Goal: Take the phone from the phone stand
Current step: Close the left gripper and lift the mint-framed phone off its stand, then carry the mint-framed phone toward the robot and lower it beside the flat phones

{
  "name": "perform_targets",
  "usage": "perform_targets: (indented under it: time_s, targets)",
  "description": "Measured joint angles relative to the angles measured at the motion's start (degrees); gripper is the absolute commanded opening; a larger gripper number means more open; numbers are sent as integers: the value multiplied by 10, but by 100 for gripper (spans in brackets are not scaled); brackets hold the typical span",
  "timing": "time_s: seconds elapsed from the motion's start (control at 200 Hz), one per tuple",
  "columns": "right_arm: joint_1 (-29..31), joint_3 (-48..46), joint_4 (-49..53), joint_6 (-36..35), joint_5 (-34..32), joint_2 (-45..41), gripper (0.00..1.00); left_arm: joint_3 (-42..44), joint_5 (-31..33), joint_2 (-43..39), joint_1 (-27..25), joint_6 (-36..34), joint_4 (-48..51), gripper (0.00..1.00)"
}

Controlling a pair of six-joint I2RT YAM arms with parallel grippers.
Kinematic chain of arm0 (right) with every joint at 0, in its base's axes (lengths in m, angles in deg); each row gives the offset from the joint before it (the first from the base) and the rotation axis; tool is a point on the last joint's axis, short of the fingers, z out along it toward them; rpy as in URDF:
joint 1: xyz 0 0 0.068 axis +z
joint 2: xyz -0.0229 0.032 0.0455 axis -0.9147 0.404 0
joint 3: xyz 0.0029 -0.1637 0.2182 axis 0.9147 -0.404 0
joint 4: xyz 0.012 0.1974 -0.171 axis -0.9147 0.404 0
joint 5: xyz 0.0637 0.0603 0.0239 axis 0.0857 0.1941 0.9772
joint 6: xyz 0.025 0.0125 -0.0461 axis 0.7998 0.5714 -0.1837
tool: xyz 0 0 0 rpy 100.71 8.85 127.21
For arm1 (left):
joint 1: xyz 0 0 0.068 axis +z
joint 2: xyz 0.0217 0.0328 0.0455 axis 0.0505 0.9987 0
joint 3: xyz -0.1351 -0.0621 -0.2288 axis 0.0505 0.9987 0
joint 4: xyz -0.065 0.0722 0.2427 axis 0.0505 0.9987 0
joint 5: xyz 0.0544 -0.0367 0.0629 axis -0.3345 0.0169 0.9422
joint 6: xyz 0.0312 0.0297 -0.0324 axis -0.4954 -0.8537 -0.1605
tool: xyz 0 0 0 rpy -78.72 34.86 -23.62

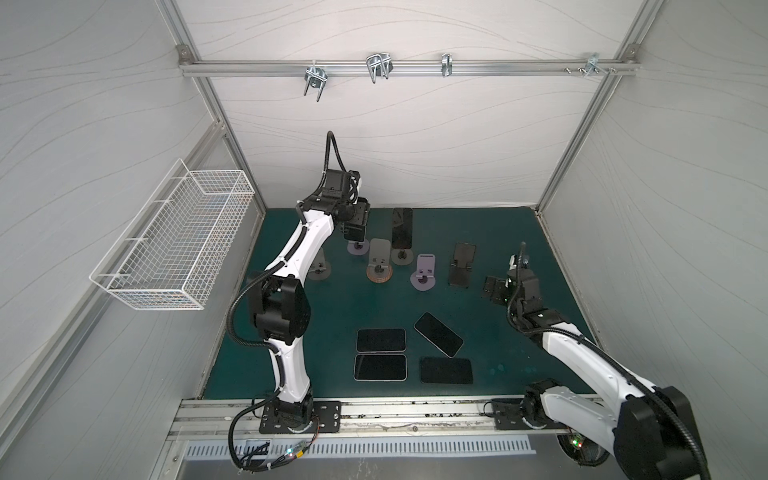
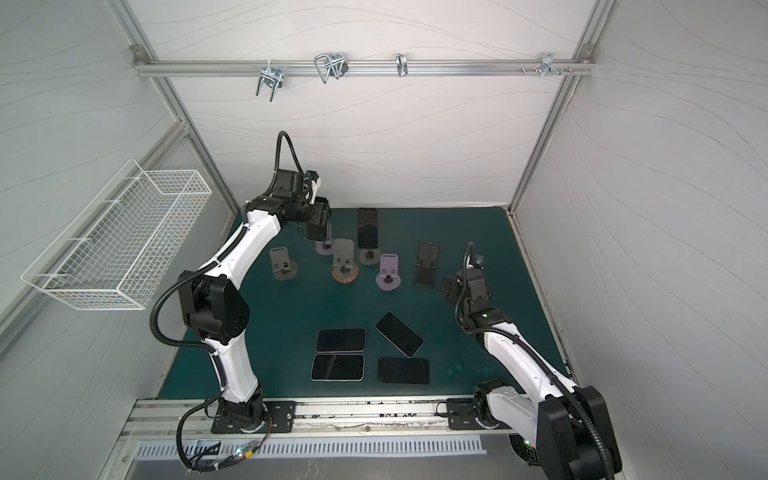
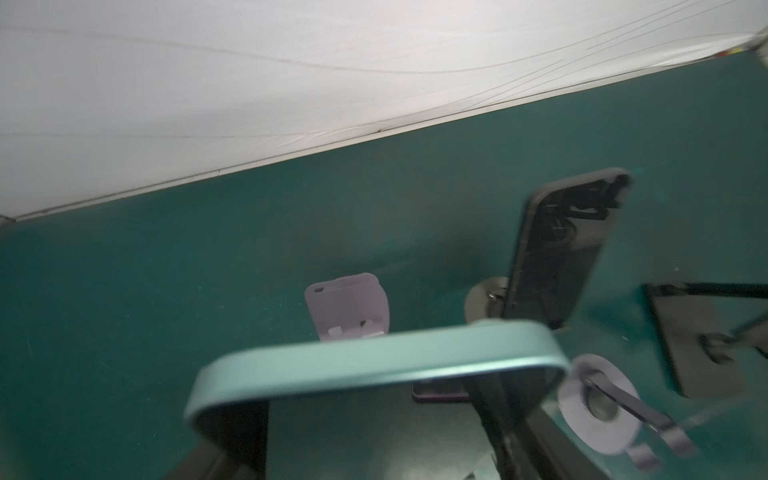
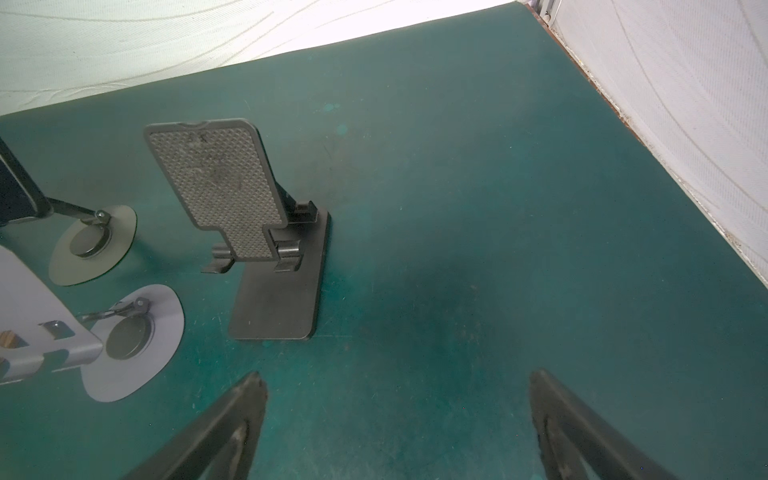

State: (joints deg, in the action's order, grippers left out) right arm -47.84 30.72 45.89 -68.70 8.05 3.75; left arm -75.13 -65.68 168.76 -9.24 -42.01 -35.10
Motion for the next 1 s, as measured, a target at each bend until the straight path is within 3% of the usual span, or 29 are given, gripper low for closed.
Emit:
perform_targets:
  time_s: [0.175,0.52,0.795,1.001]
  targets:
    - [0,0,0,0,0,0,99,25,-31,-44,0,-23,16,70]
    - [0,0,0,0,0,0,99,181,-155,-126,-13,-97,57,70]
    - [0,0,0,0,0,0,99,314,-242,-185,-55,-183,42,71]
    - [0,0,0,0,0,0,99,367,-267,-187,-66,-236,13,72]
